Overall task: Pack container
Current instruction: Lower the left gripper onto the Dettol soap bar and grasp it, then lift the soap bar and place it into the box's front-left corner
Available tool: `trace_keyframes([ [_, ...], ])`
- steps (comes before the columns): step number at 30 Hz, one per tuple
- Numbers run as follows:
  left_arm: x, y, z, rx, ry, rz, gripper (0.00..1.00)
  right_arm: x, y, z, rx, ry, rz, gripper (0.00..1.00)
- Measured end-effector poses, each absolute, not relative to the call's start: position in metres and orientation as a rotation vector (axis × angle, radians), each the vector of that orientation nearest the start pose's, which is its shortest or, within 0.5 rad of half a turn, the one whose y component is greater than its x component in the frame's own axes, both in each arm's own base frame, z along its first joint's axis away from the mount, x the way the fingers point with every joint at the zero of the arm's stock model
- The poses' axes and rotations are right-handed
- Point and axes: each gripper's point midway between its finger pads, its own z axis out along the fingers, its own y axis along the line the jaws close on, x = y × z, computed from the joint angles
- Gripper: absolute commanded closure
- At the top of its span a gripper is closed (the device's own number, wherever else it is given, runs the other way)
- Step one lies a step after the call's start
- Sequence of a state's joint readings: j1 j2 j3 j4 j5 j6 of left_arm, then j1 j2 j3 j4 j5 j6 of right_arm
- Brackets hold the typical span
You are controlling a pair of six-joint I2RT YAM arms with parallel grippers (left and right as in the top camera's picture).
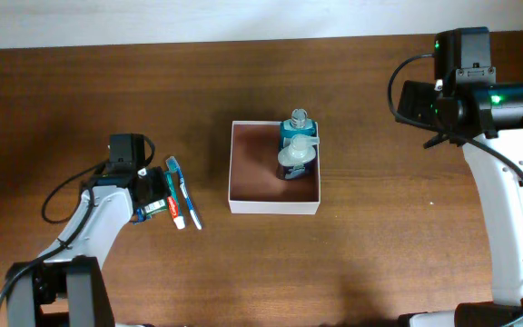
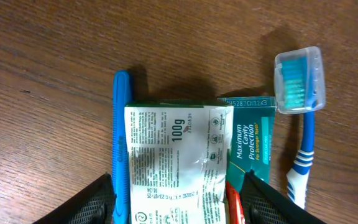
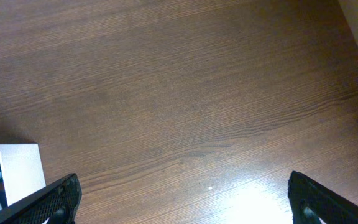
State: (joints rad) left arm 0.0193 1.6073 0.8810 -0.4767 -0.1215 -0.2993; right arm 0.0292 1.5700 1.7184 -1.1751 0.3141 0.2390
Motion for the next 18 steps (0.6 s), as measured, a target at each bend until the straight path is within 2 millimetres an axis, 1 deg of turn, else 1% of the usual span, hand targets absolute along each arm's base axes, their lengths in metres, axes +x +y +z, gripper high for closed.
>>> trace_keyframes([
  [4, 0.34, 0.028, 0.02, -0.471, 2.745, 0.105, 0.35, 0.378, -0.042, 0.27, 0.379, 2.521, -0.305, 0.01],
  [5, 0.339, 0.028, 0.016, -0.472, 2.754, 0.107, 0.38, 0.378, -0.042, 0.27, 0.378, 2.521, -0.305, 0.02],
  [6, 0.339, 0.029, 0.014, -0.473, 2.758, 0.116, 0.4, 0.378, -0.042, 0.27, 0.379, 2.521, -0.305, 0.01],
  [8, 0.341, 0.029, 0.015, -0.474, 2.754, 0.119, 0.46, 0.378, -0.042, 0.27, 0.378, 2.521, -0.305, 0.01],
  [11, 0.341, 0.03, 0.015, -0.471, 2.753, 0.128, 0.51, 0.378, -0.042, 0.27, 0.379, 2.521, -0.305, 0.01],
  [12, 0.341, 0.03, 0.015, -0.471, 2.752, 0.128, 0.57, 0.378, -0.042, 0.27, 0.378, 2.521, -0.305, 0.02],
  [14, 0.341, 0.03, 0.014, -0.47, 2.754, 0.128, 0.64, 0.378, -0.042, 0.27, 0.378, 2.521, -0.305, 0.01],
  [18, 0.344, 0.03, 0.016, -0.472, 2.745, 0.125, 0.67, 0.378, -0.042, 0.27, 0.378, 2.521, -0.305, 0.02],
])
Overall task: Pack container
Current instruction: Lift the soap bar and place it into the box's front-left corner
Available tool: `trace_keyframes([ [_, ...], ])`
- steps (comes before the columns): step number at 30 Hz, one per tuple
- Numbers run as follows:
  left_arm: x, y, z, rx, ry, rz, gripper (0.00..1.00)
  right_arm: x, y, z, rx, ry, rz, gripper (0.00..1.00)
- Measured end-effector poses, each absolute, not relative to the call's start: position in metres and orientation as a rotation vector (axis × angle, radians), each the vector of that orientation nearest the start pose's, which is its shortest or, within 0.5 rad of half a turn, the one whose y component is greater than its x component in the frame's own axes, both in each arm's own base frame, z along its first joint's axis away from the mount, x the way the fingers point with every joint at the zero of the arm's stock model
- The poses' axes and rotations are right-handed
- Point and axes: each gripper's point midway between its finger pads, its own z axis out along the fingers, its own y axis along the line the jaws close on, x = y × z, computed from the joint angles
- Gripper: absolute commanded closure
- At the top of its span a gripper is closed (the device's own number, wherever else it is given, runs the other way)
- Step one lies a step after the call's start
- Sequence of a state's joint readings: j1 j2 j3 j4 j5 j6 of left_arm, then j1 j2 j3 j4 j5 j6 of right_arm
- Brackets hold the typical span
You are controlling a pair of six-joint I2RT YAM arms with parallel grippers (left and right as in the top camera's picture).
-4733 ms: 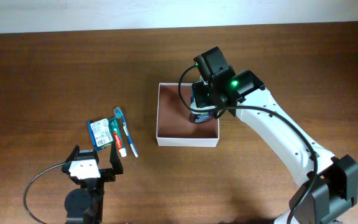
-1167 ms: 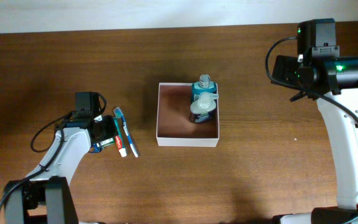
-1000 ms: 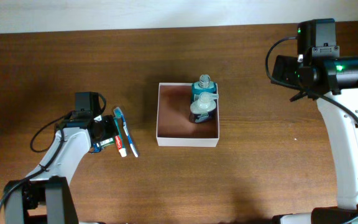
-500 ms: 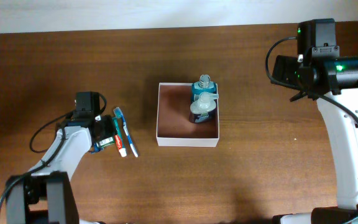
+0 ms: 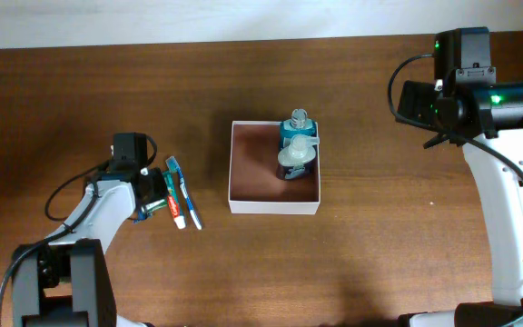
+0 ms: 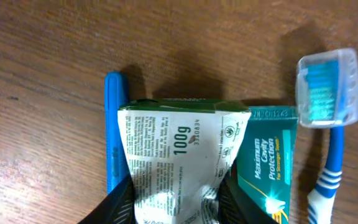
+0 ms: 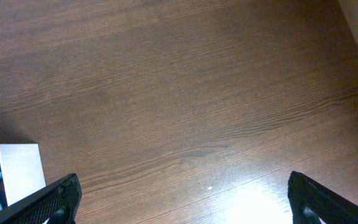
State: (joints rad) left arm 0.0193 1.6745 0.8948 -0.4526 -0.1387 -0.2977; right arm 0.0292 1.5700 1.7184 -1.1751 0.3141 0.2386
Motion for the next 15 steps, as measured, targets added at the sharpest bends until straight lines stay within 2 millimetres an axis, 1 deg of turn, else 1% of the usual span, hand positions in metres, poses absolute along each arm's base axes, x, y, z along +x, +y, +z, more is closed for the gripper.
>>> trace_keyframes([
  [5, 0.346, 0.03, 0.019, -0.474, 2.747, 0.126, 0.69, 0.378, -0.042, 0.27, 0.378, 2.521, -0.305, 0.01],
  [7, 0.347, 0.03, 0.022, -0.475, 2.749, 0.126, 0.69, 0.378, -0.042, 0.27, 0.379, 2.521, -0.305, 0.01],
  [9, 0.351, 0.03, 0.029, -0.474, 2.741, 0.124, 0.72, 0.378, -0.042, 0.27, 0.378, 2.521, -0.305, 0.01],
  [10, 0.354, 0.031, 0.034, -0.473, 2.731, 0.121, 0.72, 0.378, -0.042, 0.27, 0.379, 2.521, -0.305, 0.01],
  [13, 0.364, 0.031, 0.059, -0.469, 2.671, 0.105, 0.72, 0.378, -0.042, 0.27, 0.379, 2.521, -0.305, 0.01],
  [15, 0.372, 0.029, 0.081, -0.462, 2.613, 0.082, 0.73, 0.378, -0.042, 0.27, 0.378, 2.521, -0.305, 0.01],
])
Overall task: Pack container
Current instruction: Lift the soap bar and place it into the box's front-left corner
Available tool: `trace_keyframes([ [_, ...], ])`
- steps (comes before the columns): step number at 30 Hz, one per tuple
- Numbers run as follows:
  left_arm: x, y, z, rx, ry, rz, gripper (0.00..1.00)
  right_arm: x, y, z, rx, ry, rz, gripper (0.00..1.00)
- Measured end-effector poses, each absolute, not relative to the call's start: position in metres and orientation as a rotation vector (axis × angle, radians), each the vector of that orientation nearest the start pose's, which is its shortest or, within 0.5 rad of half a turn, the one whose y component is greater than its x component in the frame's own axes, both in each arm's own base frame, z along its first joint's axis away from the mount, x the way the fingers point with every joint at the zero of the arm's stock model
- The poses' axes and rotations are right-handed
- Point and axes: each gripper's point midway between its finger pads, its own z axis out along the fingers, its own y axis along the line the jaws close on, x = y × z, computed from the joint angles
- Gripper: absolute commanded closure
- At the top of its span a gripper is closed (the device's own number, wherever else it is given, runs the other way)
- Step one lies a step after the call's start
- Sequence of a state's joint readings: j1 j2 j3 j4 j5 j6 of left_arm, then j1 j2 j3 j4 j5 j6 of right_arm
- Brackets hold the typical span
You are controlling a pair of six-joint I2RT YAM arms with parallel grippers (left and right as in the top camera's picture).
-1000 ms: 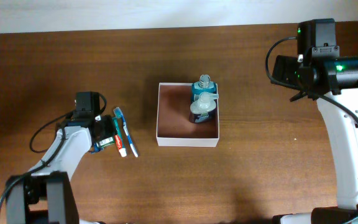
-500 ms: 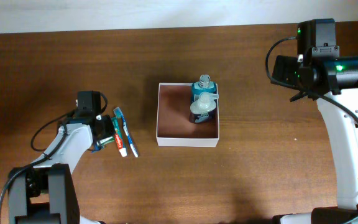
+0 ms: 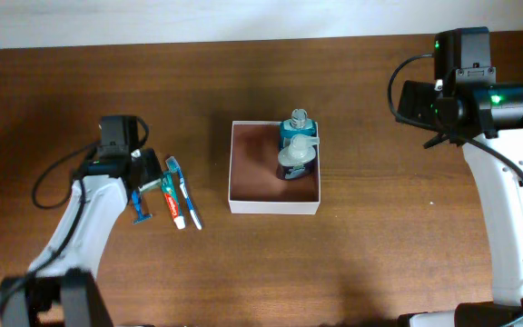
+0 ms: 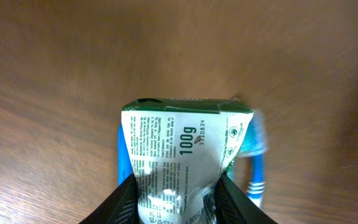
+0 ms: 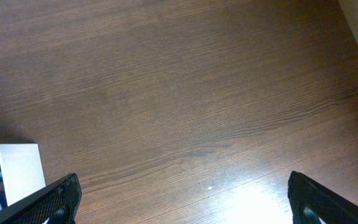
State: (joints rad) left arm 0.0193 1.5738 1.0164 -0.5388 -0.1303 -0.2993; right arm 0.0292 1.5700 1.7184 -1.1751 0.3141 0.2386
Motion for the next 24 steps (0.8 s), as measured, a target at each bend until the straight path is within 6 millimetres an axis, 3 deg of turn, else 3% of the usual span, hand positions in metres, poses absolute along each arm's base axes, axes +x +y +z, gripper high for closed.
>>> trace_keyframes([
  [4, 0.379, 0.017, 0.132, -0.422, 2.485, -0.042, 0.73, 0.378, -0.042, 0.27, 0.378, 2.521, -0.305, 0.01],
  [8, 0.381, -0.006, 0.155, -0.354, 2.433, -0.19, 0.72, 0.378, -0.042, 0.27, 0.379, 2.521, -0.305, 0.02],
  [11, 0.381, -0.031, 0.165, -0.273, 2.415, -0.285, 0.72, 0.378, -0.042, 0.27, 0.379, 2.521, -0.305, 0.01],
  [19, 0.372, -0.126, 0.177, 0.027, 2.391, -0.468, 0.73, 0.378, -0.042, 0.27, 0.378, 2.521, -0.305, 0.01],
  [24, 0.36, -0.165, 0.181, 0.154, 2.373, -0.521, 0.73, 0.378, -0.042, 0.27, 0.379, 2.521, -0.305, 0.02],
])
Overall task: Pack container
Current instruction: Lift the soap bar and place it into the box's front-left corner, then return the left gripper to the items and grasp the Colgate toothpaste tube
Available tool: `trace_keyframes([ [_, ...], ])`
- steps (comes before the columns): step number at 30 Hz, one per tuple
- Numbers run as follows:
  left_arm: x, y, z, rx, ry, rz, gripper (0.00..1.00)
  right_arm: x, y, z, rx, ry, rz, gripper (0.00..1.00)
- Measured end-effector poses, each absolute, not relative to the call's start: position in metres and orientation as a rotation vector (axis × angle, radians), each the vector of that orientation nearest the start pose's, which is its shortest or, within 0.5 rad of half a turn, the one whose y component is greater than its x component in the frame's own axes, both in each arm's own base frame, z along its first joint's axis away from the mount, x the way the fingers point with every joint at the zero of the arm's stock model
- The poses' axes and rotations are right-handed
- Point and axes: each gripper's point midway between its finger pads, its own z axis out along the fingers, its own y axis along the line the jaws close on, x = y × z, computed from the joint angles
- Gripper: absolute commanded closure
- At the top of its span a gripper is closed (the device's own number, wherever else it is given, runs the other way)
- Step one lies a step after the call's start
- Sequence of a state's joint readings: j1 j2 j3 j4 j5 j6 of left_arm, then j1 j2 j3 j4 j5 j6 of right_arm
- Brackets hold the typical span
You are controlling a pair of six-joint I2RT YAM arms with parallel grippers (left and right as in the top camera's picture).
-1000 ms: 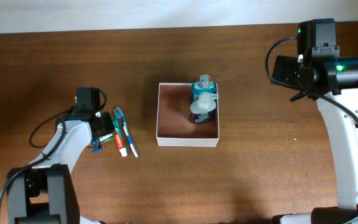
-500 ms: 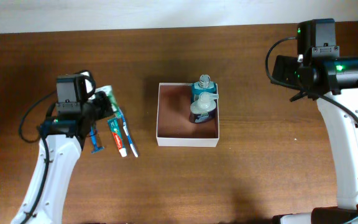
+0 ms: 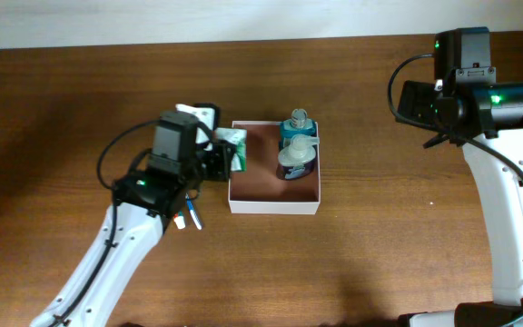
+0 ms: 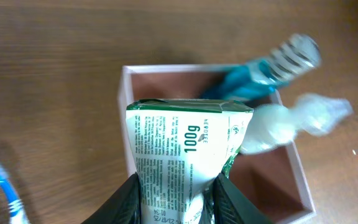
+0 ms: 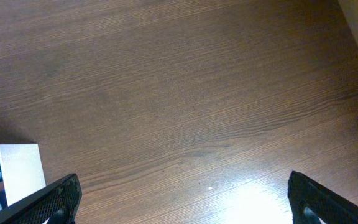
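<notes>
My left gripper is shut on a green and white sachet marked 100g. It holds the sachet over the left wall of the white box, whose floor is brown. Inside the box, along its right side, lie a teal bottle and a pale rounded bottle. The left wrist view shows the teal bottle and the pale one beyond the sachet. My right gripper is open wide over bare table, far right of the box.
A blue toothbrush and a toothpaste pack lie on the table left of the box, partly hidden under my left arm. The toothbrush head shows at the left wrist view's edge. A box corner appears in the right wrist view.
My left gripper has moved right with the sachet, from above the toothbrush pile to the box's left wall. The right arm has not moved.
My left gripper stood open around the sachet lying on the toothpaste pack. Then it was shut on the sachet, then held it clear above the pile. Now the sachet hangs at the box's left edge. The right arm stayed still throughout.
</notes>
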State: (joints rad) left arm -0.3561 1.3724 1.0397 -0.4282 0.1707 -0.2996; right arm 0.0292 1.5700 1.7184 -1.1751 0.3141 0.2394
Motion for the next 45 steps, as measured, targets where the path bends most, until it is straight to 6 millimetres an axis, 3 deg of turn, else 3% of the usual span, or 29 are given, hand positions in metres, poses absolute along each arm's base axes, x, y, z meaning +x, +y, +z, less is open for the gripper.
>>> trace_keyframes([
  [7, 0.345, -0.201, 0.178, 0.271, 2.372, -0.521, 0.72, 0.378, -0.042, 0.27, 0.379, 2.521, -0.305, 0.01],
  [11, 0.345, -0.218, 0.161, 0.316, 2.394, -0.508, 0.73, 0.378, -0.042, 0.27, 0.378, 2.521, -0.305, 0.01],
  [13, 0.346, -0.223, 0.148, 0.331, 2.417, -0.497, 0.78, 0.378, -0.042, 0.27, 0.379, 2.521, -0.305, 0.01],
  [16, 0.35, -0.222, 0.132, 0.324, 2.45, -0.446, 0.78, 0.378, -0.042, 0.27, 0.378, 2.521, -0.305, 0.01],
  [21, 0.358, -0.2, 0.131, 0.263, 2.456, -0.3, 0.78, 0.378, -0.042, 0.27, 0.379, 2.521, -0.305, 0.01],
  [23, 0.36, -0.19, 0.14, 0.235, 2.447, -0.266, 0.78, 0.378, -0.042, 0.27, 0.379, 2.521, -0.305, 0.01],
  [28, 0.363, -0.157, 0.184, 0.134, 2.374, -0.218, 0.78, 0.378, -0.042, 0.27, 0.379, 2.521, -0.305, 0.01],
  [31, 0.359, -0.129, 0.191, 0.063, 2.391, -0.158, 0.77, 0.378, -0.042, 0.27, 0.378, 2.521, -0.305, 0.01],
  [33, 0.355, -0.107, 0.183, -0.001, 2.443, -0.109, 0.77, 0.377, -0.042, 0.27, 0.379, 2.521, -0.305, 0.01],
  [35, 0.347, -0.086, 0.17, -0.083, 2.514, -0.061, 0.65, 0.377, -0.042, 0.27, 0.379, 2.521, -0.305, 0.01],
  [36, 0.343, -0.076, 0.163, -0.133, 2.546, -0.041, 0.48, 0.378, -0.042, 0.27, 0.378, 2.521, -0.305, 0.01],
  [37, 0.341, -0.069, 0.158, -0.173, 2.563, -0.028, 0.38, 0.378, -0.042, 0.27, 0.379, 2.521, -0.305, 0.01],
  [40, 0.339, -0.05, 0.143, -0.284, 2.596, -0.007, 0.36, 0.378, -0.042, 0.27, 0.379, 2.521, -0.305, 0.01],
  [45, 0.331, -0.037, 0.106, -0.375, 2.676, -0.014, 0.36, 0.378, -0.042, 0.27, 0.379, 2.521, -0.305, 0.01],
])
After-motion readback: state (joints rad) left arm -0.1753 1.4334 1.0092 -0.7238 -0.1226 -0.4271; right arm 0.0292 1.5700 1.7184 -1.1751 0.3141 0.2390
